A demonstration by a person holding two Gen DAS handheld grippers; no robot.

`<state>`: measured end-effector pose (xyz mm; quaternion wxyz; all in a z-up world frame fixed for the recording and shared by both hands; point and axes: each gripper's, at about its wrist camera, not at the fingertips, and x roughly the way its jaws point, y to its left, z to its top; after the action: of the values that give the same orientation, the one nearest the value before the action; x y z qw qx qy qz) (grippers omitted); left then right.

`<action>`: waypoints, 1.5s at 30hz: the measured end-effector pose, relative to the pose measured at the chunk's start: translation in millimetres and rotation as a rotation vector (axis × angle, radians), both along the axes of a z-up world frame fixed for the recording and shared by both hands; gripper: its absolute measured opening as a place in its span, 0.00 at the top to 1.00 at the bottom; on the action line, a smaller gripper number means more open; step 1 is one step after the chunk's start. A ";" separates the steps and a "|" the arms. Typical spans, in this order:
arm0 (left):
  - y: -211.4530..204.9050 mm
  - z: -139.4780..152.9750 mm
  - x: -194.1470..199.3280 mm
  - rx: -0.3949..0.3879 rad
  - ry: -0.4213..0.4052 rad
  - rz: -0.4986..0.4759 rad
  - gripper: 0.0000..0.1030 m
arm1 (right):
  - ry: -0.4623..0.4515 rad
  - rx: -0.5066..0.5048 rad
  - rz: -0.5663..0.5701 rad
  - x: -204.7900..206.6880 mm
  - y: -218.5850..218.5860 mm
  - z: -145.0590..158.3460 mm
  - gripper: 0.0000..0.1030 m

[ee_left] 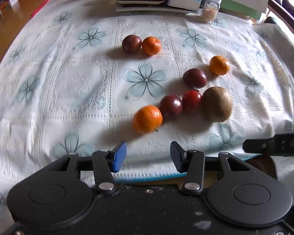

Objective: Organize fruits
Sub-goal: 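Grasp an orange tangerine with the left tool while the right tool grasps another kiwi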

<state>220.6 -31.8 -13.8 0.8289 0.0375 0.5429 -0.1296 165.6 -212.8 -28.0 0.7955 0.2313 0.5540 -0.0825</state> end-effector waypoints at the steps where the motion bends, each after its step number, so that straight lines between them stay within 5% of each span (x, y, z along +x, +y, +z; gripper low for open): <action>1: -0.3 -3.2 2.9 0.005 0.000 -0.002 0.52 | -0.002 0.002 -0.002 2.7 -1.1 -0.8 0.46; 26: 23.8 -30.3 63.7 -0.178 0.014 0.112 0.60 | -0.095 -0.127 0.116 54.1 25.0 -13.4 0.46; 45: 23.8 -34.3 75.6 -0.158 -0.005 0.107 0.61 | -0.094 -0.143 0.159 74.4 29.0 -31.7 0.45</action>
<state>296.1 -8.1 -48.1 0.8365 -0.0567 0.5300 -0.1274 240.1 -183.7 -59.7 0.8390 0.1330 0.5254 -0.0476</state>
